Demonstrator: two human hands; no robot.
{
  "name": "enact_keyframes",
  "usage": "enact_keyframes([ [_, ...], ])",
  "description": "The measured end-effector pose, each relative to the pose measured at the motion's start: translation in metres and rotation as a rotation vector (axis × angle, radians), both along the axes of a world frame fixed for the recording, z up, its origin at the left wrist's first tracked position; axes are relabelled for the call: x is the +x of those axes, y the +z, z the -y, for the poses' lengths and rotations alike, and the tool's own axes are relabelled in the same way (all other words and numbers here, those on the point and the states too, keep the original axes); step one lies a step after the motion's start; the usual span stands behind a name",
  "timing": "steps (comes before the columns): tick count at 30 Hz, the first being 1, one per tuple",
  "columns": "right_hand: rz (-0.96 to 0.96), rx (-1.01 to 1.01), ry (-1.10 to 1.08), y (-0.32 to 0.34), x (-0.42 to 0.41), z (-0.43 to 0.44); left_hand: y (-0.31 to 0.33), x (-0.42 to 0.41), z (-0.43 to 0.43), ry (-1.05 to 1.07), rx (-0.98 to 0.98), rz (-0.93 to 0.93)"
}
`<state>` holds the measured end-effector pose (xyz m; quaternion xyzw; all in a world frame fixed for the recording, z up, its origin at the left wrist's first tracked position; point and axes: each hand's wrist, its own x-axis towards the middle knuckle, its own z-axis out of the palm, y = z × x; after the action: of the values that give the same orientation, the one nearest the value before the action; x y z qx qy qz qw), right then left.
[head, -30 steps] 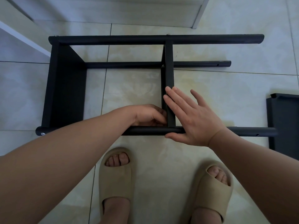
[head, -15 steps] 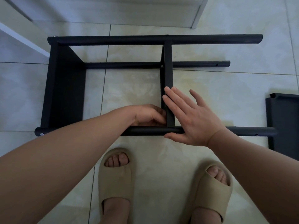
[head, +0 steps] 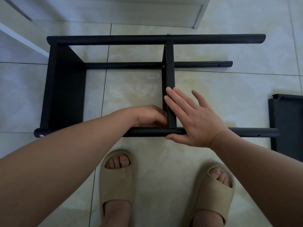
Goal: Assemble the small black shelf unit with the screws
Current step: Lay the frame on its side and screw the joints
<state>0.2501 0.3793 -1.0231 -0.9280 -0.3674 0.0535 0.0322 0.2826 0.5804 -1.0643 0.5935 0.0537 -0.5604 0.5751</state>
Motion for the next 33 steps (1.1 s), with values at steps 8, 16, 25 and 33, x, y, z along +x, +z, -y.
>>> enact_keyframes([
  [8,0.0,-0.008,-0.001,0.0007,0.0004,0.0002,0.0002,0.0001,-0.0001,-0.002,-0.058,-0.079],
  [16,0.007,-0.005,-0.003,0.0002,0.0008,0.0003,-0.0008,0.0003,-0.0021,-0.002,-0.043,-0.031],
  [25,0.002,-0.004,-0.005,0.0001,0.0011,0.0002,-0.0005,0.0002,-0.0003,0.031,-0.071,-0.106],
  [33,0.001,0.005,-0.005,0.0004,0.0008,-0.0003,-0.0026,0.0003,-0.0028,0.014,-0.034,-0.031],
])
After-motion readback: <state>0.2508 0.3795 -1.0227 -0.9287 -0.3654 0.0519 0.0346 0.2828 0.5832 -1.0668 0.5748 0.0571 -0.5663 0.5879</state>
